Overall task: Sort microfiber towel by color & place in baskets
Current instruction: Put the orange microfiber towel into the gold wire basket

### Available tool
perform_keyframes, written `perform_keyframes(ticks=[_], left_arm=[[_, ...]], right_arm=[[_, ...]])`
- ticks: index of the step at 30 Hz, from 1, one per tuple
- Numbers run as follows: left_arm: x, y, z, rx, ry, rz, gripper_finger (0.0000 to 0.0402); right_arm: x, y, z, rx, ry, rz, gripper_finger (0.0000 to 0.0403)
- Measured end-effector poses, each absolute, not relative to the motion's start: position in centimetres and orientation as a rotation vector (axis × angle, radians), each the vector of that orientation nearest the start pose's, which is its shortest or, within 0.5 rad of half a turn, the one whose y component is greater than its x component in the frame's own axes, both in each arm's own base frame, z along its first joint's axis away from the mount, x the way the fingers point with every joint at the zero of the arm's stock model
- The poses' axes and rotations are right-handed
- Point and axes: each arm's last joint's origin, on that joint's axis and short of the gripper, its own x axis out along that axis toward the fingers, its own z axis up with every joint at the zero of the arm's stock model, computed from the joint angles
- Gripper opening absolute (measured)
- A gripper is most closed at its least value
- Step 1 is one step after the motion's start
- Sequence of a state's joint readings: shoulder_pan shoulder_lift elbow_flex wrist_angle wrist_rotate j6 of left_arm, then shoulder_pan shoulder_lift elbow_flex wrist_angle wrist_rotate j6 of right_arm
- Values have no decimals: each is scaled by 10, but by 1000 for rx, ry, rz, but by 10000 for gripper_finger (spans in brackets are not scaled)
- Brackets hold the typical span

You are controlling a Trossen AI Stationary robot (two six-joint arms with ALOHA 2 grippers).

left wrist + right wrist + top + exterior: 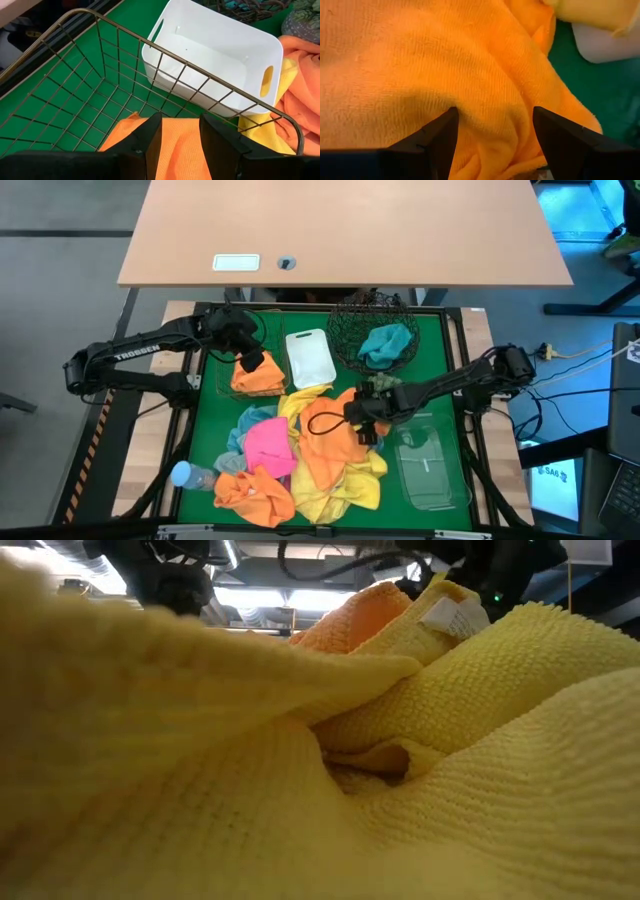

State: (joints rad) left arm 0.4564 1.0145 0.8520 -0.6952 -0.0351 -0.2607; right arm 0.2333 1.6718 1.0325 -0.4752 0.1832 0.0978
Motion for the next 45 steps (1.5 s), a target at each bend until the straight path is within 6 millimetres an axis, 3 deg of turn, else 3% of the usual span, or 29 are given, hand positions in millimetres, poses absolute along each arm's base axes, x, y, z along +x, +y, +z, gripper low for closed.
perform_keyframes(ticks=[15, 19, 27, 29, 36, 40, 45], left_arm=[[175, 87, 274, -421, 785, 571, 125], [175, 87, 274, -421, 785, 571, 125], [175, 87, 274, -421, 784, 571, 125], [175, 87, 274, -421, 784, 571, 125], [171, 85, 279, -418, 759, 566, 125], [164, 81, 286, -409, 713, 563, 125], [151, 74, 298, -392, 636, 548, 125]], right_arm=[[306, 70, 170, -117, 1127, 48, 239], [306, 70, 170, -110, 1130, 58, 188], [306, 70, 170, -101, 1133, 71, 31], [307, 71, 172, -100, 1130, 71, 10], [322, 74, 201, -91, 1074, 82, 23], [332, 77, 227, -128, 1038, 108, 5], [345, 76, 268, -131, 947, 115, 11]])
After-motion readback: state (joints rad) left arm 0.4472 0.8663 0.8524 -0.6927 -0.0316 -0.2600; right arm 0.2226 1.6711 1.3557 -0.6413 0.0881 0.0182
